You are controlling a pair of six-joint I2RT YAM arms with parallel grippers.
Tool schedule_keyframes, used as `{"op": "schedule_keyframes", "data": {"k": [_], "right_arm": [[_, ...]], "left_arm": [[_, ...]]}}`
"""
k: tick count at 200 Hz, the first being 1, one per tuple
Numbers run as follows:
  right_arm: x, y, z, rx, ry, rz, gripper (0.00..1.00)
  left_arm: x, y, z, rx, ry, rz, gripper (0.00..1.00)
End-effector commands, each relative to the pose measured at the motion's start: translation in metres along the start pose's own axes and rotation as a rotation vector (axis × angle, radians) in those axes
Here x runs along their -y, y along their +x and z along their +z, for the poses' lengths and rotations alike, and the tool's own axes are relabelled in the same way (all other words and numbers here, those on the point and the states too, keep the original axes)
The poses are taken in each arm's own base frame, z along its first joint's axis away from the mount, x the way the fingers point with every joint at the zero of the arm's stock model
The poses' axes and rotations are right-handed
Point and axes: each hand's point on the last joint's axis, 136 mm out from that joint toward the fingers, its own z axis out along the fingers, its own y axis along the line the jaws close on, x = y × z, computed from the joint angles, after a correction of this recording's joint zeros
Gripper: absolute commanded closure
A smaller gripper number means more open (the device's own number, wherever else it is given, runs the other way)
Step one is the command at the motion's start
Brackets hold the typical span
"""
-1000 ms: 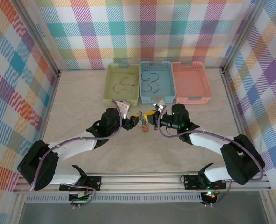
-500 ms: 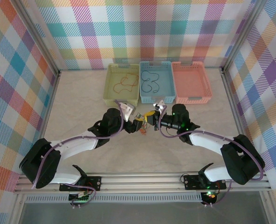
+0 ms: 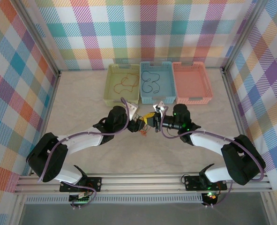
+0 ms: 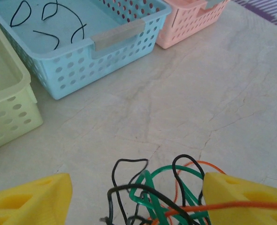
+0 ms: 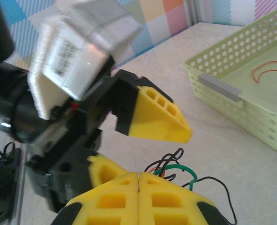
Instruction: Untangle the cables
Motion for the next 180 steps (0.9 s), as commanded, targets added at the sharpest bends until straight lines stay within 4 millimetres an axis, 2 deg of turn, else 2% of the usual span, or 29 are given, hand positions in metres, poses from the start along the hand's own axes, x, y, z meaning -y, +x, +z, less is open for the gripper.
{"op": "schedule_keyframes", "data": {"k": [1, 92, 180], "right_arm": [[-0.018, -0.007, 0.001, 0.022, -0.095, -0.045, 1.0], [-0.026, -0.002, 0.005, -0.005, -0.161, -0.034, 1.0], [-0.026, 0.001, 0.004, -0.011, -0.162, -0.047, 1.0]], "left_arm": [[-0.001, -0.017, 0.002, 0.032, -0.024, -0.003, 0.26], [-0.008, -0.017, 0.002, 0.029, -0.066, -0.015, 0.3], [-0.023, -0.018, -0.005, 0.05, -0.15, -0.03, 0.33]]}}
